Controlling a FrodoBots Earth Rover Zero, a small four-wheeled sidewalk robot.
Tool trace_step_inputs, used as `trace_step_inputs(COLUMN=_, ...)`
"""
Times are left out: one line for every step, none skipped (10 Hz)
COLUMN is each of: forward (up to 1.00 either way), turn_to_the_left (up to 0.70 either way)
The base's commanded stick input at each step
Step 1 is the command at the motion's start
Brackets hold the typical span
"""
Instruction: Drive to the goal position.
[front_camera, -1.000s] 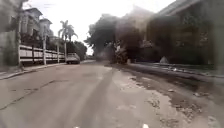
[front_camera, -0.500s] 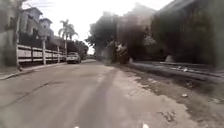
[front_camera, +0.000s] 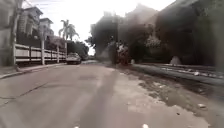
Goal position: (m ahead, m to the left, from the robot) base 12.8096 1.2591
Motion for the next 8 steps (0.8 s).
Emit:
trace_step_inputs(forward=0.70, turn_to_the_left=0.00)
trace_step_inputs(forward=0.70, turn_to_the_left=0.00)
trace_step_inputs(forward=0.70, turn_to_the_left=0.14)
trace_step_inputs(forward=0.70, turn_to_the_left=0.18)
trace_step_inputs(forward=0.70, turn_to_the_left=0.06)
trace_step_inputs(forward=0.70, turn_to_the_left=0.08)
trace_step_inputs(forward=0.70, turn_to_the_left=0.28)
trace_step_inputs(forward=0.70, turn_to_the_left=0.35)
